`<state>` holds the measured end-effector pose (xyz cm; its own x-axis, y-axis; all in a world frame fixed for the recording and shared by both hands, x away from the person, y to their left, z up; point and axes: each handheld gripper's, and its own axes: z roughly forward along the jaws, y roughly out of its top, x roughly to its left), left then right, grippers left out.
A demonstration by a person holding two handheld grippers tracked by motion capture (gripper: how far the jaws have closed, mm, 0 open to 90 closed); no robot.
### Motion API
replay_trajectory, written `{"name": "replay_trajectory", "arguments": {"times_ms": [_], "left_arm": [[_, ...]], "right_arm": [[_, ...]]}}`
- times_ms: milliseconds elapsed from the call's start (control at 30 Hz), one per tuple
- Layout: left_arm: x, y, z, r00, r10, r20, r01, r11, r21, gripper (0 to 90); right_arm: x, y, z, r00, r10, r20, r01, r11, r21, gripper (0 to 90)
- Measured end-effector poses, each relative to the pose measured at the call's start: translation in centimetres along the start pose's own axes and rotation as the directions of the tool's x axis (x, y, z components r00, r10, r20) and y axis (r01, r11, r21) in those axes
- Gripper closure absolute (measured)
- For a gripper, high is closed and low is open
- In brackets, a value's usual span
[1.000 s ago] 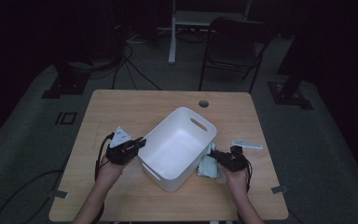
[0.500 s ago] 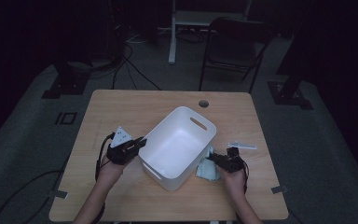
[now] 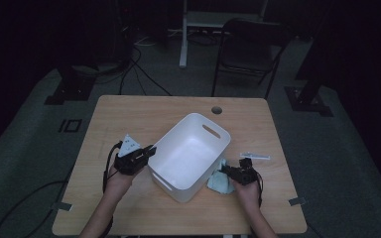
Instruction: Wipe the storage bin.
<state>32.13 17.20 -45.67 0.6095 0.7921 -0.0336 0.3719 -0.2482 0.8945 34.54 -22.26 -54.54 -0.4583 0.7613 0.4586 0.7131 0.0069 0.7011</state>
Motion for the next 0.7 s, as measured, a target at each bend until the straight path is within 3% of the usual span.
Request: {"name": "replay_trajectory", "arguments": {"times_ms": [167,300,467,567,700], "left_arm": [[-0.1,0.0,0.0,1.0,-0.003,-0.002,0.003,1.0,0.0,82.8],[-0.1,0.0,0.0,1.0,0.001,-0.003,-0.001,1.0,0.002,82.8],[-0.2,0.1,0.1,1.0,0.003,-0.001,-0.003,1.0,0.004,82.8],[-0.2,0.1,0.1,1.0,0.004,0.0,-0.004,1.0,0.004,82.8],[-0.1,0.0,0.1,0.9999,0.007,0.013,-0.007,1.0,0.002,82.6]], "right_arm": [[1.2,0.4,-0.9,0.9994,-0.004,-0.035,0.004,1.0,-0.01,84.0],[2.7,1.1,-2.5,0.9955,-0.031,-0.089,0.026,0.998,-0.058,83.9],[4.8,2.1,-4.7,0.9817,-0.086,-0.17,0.061,0.988,-0.145,81.5],[5.5,2.4,-5.1,0.9794,-0.12,-0.162,0.093,0.982,-0.166,80.4],[5.2,2.2,-4.9,0.9819,-0.126,-0.142,0.101,0.98,-0.17,83.6]]}}
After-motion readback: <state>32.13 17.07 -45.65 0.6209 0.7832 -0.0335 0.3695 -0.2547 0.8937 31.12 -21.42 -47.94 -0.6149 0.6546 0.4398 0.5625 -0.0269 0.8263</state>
